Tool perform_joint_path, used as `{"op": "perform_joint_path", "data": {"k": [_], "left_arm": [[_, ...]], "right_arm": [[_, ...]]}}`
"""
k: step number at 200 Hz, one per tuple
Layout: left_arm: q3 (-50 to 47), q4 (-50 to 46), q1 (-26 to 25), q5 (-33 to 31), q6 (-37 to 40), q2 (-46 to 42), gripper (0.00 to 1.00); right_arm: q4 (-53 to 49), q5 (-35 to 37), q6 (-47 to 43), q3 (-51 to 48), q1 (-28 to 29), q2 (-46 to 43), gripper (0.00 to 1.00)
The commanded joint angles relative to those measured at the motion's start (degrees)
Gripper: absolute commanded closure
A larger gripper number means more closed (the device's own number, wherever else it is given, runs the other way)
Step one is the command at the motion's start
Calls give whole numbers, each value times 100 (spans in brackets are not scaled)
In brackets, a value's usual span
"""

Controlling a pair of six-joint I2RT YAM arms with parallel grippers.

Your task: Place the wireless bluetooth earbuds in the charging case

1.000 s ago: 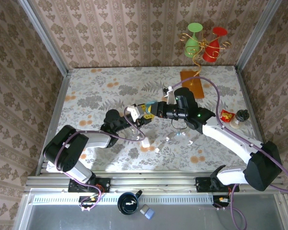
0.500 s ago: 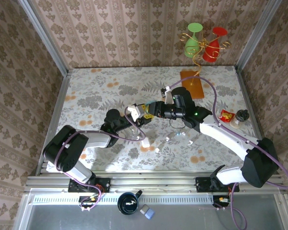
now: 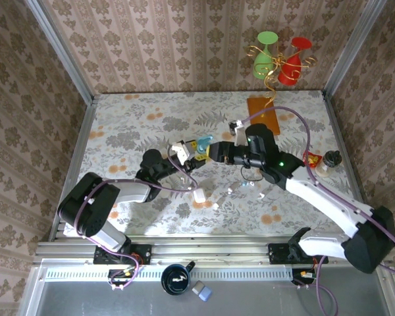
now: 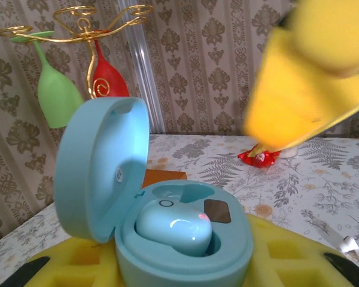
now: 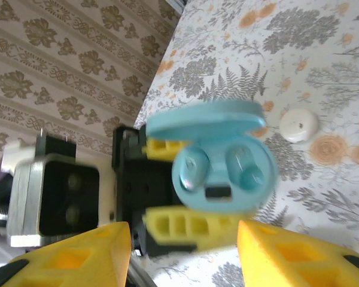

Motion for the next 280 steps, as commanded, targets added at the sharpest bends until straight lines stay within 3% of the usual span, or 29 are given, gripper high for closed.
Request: {"op": "perform_joint_path", "data": {"k": [1,37,75,117,203,248,280], "left_arm": [[-144,301,93,44,-183,-188,81],[-343,259,166,34,-247,-406,81],[-473,182,182,36,-289,-508,81],[-517,164,173,7,-315,-554,81],[-561,117,176,-14,-297,-607,81],[-626,67,185,-5,-232,-666,81],[-640,-16,211,-28,-158,-721,81]], "right_arm": [[-171,684,-348,-478,-106,-563,48],[-1074,1372,-126,-1112,-637,-1022,48],[-1386,1515,233,-1609,-1093,-602,48],[-917,1191,126,-1469,-1085,474,50],[-1037,1380,-470,-330,-1112,2577,46],[-1385,1488,-722,-210,-1114,3048,46],[-1503,1456,-742,-407,-1114,2908,46]]}}
